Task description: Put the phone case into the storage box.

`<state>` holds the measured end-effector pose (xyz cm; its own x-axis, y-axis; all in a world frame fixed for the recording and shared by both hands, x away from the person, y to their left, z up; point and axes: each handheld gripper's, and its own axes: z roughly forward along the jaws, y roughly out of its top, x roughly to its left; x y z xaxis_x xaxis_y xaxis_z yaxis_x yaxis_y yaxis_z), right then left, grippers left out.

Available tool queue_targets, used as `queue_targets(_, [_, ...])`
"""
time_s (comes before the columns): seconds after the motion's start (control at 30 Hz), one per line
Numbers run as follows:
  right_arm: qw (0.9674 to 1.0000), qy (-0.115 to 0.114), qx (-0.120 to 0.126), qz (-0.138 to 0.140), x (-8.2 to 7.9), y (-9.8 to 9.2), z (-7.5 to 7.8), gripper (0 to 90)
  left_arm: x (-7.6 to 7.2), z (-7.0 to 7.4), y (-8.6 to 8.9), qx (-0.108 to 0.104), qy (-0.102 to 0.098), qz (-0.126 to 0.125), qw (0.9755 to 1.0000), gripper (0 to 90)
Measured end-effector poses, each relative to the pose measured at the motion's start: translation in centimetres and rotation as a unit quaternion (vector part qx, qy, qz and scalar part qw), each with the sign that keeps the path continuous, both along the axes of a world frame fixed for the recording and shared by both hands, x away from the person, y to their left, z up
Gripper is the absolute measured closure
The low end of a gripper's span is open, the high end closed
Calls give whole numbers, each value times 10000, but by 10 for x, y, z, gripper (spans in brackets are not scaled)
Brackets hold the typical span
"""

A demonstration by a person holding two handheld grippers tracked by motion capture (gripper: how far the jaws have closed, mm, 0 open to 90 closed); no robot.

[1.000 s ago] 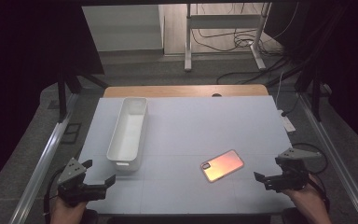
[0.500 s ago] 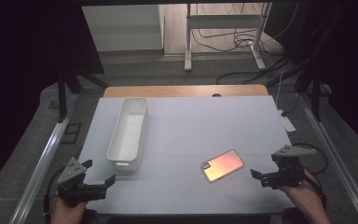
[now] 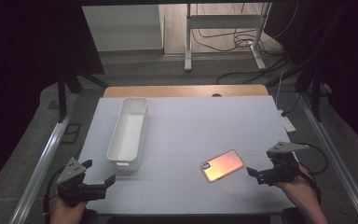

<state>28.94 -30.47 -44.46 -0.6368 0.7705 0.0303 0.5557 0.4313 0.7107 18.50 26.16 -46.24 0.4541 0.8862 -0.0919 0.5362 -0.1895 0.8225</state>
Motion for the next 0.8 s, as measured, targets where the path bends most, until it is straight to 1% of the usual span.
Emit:
queue_targets(0.13, [10000,59,-36,29,4,4,-1,0,0,0,0,4,7,0,10000,9])
queue_targets(0.33, [9999,107,2,45,9,9,-3,0,0,0,0,4,12,0,10000,8])
queue_targets(0.47, [9997,215,-24,65,12,13,-4,0,0,0,0,5,11,2,10000,9])
queue_targets(0.63, [9995,295,21,87,16,19,-6,0,0,0,0,3,10,-2,10000,9])
queue_targets(0.8, [9995,294,17,142,20,25,-6,0,0,0,0,10,5,1,10000,9])
